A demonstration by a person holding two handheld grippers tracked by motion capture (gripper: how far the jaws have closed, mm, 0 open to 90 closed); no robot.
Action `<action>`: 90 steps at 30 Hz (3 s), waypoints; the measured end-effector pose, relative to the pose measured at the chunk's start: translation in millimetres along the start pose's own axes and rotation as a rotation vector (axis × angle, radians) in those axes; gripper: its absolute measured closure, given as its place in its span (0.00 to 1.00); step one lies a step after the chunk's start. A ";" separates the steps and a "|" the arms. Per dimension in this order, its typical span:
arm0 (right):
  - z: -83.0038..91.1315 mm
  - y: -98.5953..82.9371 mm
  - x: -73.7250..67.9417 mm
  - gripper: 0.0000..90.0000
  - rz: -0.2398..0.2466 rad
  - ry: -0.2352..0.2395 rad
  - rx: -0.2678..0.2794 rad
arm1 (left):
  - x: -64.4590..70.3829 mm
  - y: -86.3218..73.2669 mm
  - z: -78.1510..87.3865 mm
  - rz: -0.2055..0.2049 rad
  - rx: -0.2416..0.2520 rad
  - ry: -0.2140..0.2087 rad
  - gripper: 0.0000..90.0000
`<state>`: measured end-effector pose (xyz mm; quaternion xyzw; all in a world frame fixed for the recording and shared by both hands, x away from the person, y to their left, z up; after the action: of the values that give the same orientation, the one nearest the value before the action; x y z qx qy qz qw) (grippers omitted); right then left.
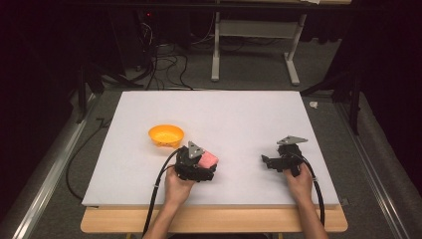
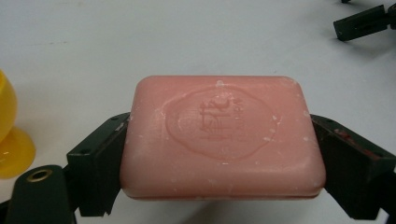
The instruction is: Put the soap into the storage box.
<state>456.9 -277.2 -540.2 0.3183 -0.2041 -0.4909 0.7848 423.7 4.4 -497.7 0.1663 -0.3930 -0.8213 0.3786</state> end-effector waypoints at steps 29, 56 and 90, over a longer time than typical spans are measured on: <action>0.0 0.0 0.2 0.16 0.002 -0.002 0.001 | -21.3 -12.6 26.1 0.050 0.022 0.045 0.15; 0.0 0.0 0.2 0.16 0.002 0.000 -0.001 | -52.5 -20.4 50.3 0.102 0.042 0.115 0.15; -0.1 0.0 0.3 0.16 0.004 -0.002 0.001 | -89.9 -10.6 67.3 0.165 0.069 0.181 0.15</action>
<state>457.0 -277.4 -540.3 0.3179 -0.2057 -0.4896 0.7854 439.2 111.3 -465.3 0.2199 -0.3973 -0.7550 0.4730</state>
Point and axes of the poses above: each handheld gripper's, and its own axes: z roughly backward along the jaws, y roughly out of its top, x roughly to its right, the point moved 8 cm from there along -z, roughly forward along the jaws, and after that the axes turned 1 degree about y, right-handed, at the moved point
